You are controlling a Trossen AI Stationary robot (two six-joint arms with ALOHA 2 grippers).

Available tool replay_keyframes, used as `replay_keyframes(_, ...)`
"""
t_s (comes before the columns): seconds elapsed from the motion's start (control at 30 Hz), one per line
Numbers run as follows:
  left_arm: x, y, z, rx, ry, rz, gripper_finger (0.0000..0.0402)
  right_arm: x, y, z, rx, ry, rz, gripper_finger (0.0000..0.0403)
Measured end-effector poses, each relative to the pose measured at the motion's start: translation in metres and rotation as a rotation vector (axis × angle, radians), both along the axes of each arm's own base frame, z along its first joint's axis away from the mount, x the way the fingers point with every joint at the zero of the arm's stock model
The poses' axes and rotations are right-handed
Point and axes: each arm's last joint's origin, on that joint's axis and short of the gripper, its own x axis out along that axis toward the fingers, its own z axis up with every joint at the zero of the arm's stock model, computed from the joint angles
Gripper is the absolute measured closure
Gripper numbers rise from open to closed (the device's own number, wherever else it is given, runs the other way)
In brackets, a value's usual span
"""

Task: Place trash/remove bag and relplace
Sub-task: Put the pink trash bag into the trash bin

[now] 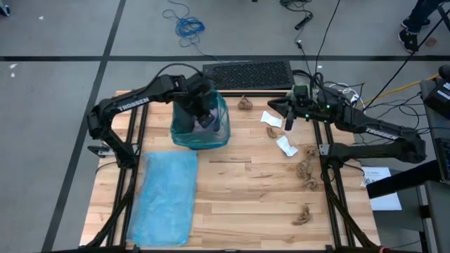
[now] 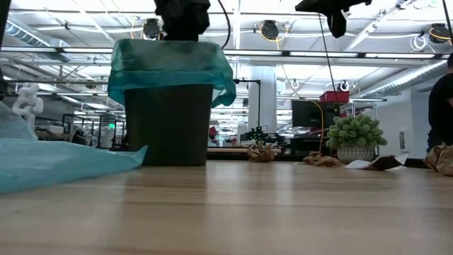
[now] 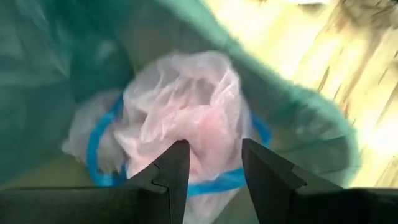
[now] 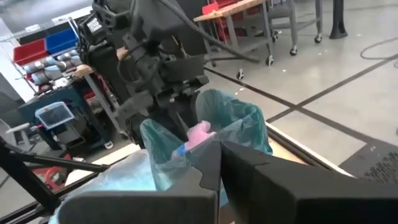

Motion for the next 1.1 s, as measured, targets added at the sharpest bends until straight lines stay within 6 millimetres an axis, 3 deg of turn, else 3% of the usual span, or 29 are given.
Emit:
replay_keyframes(0.2,-0.002,-0.001,0.023,0.037,-0.058,-0.01,0.0259,0.0,0.0,0.0,-0.027,0.008,0.008,0.0403)
replay_keyframes(0.47,-0.01,-0.004,0.023,0.017,0.021,-0.026,0.0259,0.0,0.0,0.0,-0.056,0.019,0.011,0.0401)
replay_keyframes(0.83,-0.011,-0.005,0.021,-0.037,0.016,-0.048,0.0265,0.0,0.0,-0.001,-0.053,0.025,0.004,0.0321)
replay_keyframes(0.93,-0.004,-0.003,0.011,-0.032,0.052,-0.057,0.0295,0.0,0.0,-0.001,-0.052,0.025,0.002,0.0316)
replay_keyframes(1.1,0.012,0.005,-0.014,-0.034,0.12,-0.062,0.0388,0.0,0.0,-0.001,-0.052,0.026,0.002,0.0329)
